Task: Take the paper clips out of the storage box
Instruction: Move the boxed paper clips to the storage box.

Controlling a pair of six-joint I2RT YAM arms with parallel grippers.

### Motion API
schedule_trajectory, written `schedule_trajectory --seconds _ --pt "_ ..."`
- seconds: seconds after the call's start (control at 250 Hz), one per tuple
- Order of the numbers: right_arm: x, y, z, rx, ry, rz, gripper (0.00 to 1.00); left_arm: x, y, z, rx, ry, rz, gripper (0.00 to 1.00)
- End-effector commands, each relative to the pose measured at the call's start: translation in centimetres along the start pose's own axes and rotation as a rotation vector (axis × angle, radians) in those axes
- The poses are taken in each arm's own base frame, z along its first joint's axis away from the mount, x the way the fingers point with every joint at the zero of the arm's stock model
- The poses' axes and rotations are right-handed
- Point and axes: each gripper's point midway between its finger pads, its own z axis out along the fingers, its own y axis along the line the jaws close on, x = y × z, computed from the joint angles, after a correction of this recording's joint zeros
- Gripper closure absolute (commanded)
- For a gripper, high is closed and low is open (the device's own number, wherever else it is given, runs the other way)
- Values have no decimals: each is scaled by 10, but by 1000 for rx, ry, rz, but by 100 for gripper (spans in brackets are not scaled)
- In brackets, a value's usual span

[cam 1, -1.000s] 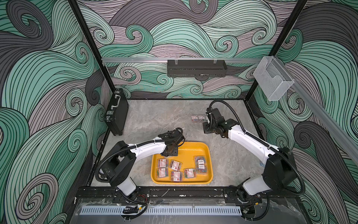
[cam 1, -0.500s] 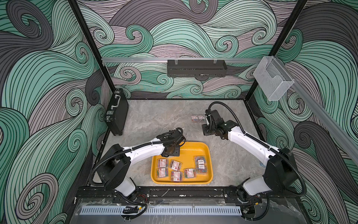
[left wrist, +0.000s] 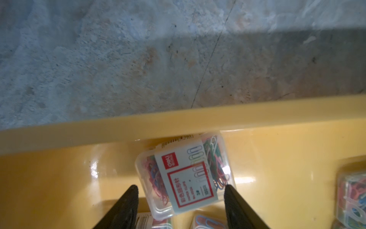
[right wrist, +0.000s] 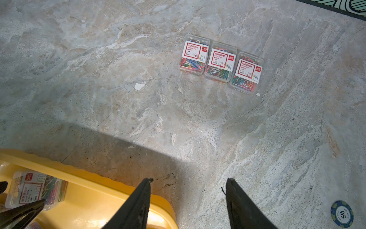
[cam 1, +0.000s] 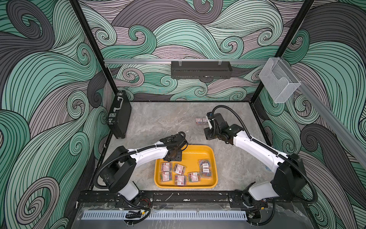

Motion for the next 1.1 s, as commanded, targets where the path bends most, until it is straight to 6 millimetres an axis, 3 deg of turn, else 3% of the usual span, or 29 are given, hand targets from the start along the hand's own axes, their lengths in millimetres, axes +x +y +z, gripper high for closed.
schedule_trajectory --seconds 0.0,0.348,0.703,0.891,1.099 --pt "1 2 -6 -8 -5 -12 39 -4 -7 3 11 19 22 32" --pt "1 6 -9 -12 -8 -28 38 -9 -37 7 130 26 99 35" --pt "6 16 -22 -36 -23 -79 38 -10 -93 11 232 35 283 39" --pt "14 23 -22 -49 -14 -105 38 -25 -91 -9 238 -47 252 37" --pt "27 50 -19 -102 -26 -172 38 -42 -74 -42 229 -172 217 36"
